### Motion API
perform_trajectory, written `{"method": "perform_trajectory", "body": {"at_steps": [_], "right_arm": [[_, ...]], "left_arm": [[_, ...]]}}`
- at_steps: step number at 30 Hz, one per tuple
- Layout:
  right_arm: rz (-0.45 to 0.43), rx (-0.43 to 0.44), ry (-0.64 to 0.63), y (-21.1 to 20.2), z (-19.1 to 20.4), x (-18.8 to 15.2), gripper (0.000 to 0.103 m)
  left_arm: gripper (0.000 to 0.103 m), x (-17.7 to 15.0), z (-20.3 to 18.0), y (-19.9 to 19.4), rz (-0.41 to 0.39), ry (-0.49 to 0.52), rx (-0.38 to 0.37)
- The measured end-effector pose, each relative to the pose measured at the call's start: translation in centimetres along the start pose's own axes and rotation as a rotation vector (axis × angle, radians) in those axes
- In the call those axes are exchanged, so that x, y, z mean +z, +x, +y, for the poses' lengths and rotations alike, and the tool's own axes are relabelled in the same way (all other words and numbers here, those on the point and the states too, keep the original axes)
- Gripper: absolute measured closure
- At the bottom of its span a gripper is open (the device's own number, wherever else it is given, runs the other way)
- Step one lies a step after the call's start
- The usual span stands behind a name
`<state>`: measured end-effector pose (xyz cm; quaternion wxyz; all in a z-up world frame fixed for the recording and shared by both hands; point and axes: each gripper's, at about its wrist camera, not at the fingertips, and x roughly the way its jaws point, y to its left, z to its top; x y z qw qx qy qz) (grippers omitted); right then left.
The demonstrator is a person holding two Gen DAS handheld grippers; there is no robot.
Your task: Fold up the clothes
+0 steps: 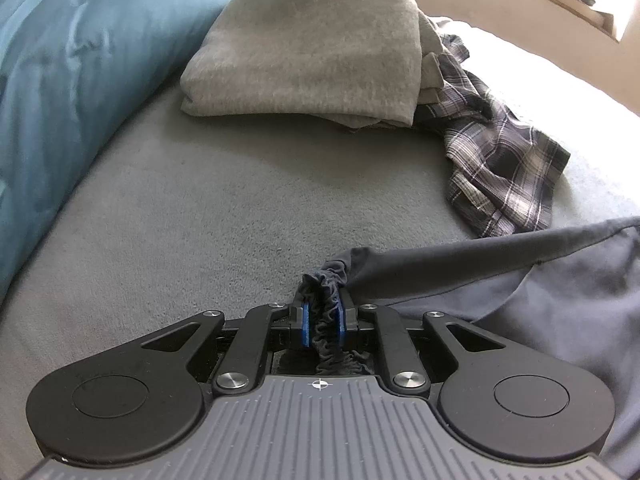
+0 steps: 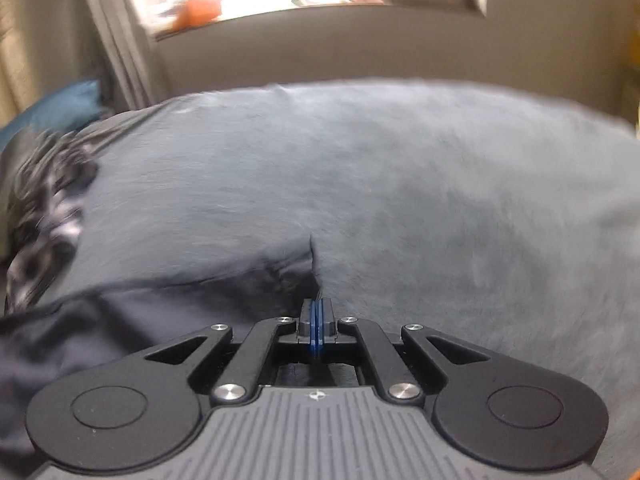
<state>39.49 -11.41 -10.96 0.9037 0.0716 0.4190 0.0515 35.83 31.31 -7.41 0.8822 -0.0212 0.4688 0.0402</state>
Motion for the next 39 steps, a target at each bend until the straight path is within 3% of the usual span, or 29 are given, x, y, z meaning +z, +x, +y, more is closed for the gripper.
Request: {"method": "perform_trajectory", "body": {"at_steps": [4, 6, 8, 10, 15, 17, 18, 21, 22, 27, 31, 36, 39], "right_arm": [[0.016, -0.031, 0.262, 0.2, -4.5, 0.5, 0.101], [0.007, -0.031, 0.398, -1.0, -7.1, 0.6, 0.095], [0.007, 0.015, 0.503, -3.0, -9.8, 0.2, 0.086], [0.026, 0.124, 0.564, -5.9, -12.1, -0.5, 0.086], [0.191, 0.353, 0.409, -11.0, -11.7, -2.9, 0.083], [0.295, 0.413, 0.313, -11.5, -9.9, -4.7, 0.078], [0.342, 0.429, 0.269, -11.5, -8.9, -5.9, 0.077], [0.415, 0.381, 0.193, -10.7, -7.0, -9.3, 0.076], [0.413, 0.352, 0.209, -10.5, -7.0, -10.3, 0.077], [0.280, 0.302, 0.517, -12.1, -10.1, -13.2, 0.077], [0.215, 0.264, 0.552, -15.4, -10.5, -14.4, 0.073], [0.215, 0.347, 0.606, -18.6, -9.8, -16.4, 0.072], [0.205, 0.462, 0.775, -20.6, -10.2, -19.1, 0.068]], "left_arm": [[0.090, 0.1, 0.0, 0.0, 0.004, 0.003, 0.004], [0.090, 0.2, -0.1, 0.0, 0.006, 0.005, 0.005], [0.090, 0.2, -0.1, 0.0, 0.009, 0.006, 0.005], [0.090, 0.2, 0.0, 0.0, 0.009, 0.008, 0.002], [0.087, 0.3, 0.0, 0.0, 0.016, 0.024, -0.004], [0.079, 0.6, 0.0, -0.1, 0.028, 0.021, -0.001], [0.076, 0.7, 0.1, -0.2, 0.038, 0.011, 0.003], [0.053, 1.1, 0.4, -0.7, 0.068, -0.021, 0.018], [0.046, 1.1, 0.5, -1.0, 0.074, -0.027, 0.025], [0.043, 1.2, 2.4, -3.7, 0.062, -0.050, 0.015], [0.041, -0.1, 3.9, -7.4, 0.048, -0.103, -0.022], [0.039, -4.3, 4.9, -11.9, 0.088, -0.135, -0.080], [0.039, -8.4, 5.0, -13.6, 0.143, -0.152, -0.099]]}}
